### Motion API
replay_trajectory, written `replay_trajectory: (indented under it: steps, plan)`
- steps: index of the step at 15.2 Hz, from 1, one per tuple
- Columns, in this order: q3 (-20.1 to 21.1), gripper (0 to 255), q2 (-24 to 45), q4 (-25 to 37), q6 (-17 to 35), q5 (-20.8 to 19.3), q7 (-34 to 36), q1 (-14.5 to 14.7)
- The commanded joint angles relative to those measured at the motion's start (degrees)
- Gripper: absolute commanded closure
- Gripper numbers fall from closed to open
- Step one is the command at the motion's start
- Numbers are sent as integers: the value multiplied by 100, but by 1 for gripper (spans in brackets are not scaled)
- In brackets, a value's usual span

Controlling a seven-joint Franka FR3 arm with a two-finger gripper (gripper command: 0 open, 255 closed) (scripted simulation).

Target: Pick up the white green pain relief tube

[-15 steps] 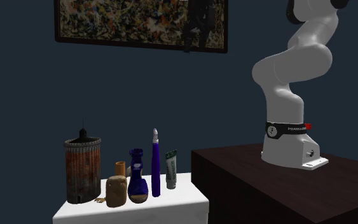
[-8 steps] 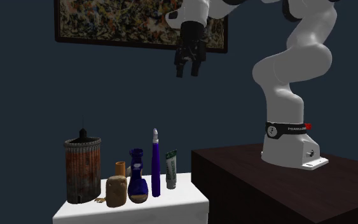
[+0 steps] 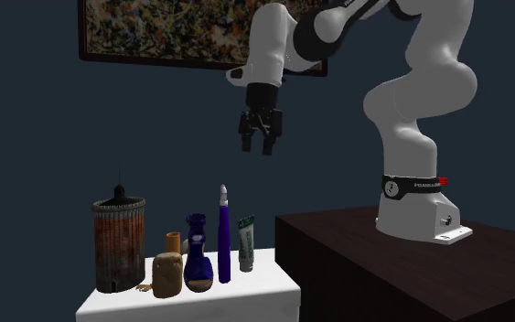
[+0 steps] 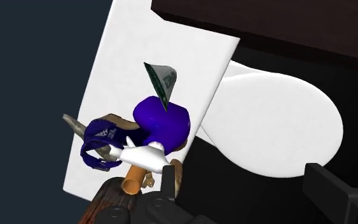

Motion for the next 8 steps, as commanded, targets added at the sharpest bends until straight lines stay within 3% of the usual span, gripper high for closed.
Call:
replay_trajectory:
  steps: [1,5,8]
  plan:
    - [-237,0,497,-17,525,-34,-254,7]
    - [-689,0,1562,57,1492,173,-849,165]
    - [-1011,0,2453,204,2179,814,-1612,416]
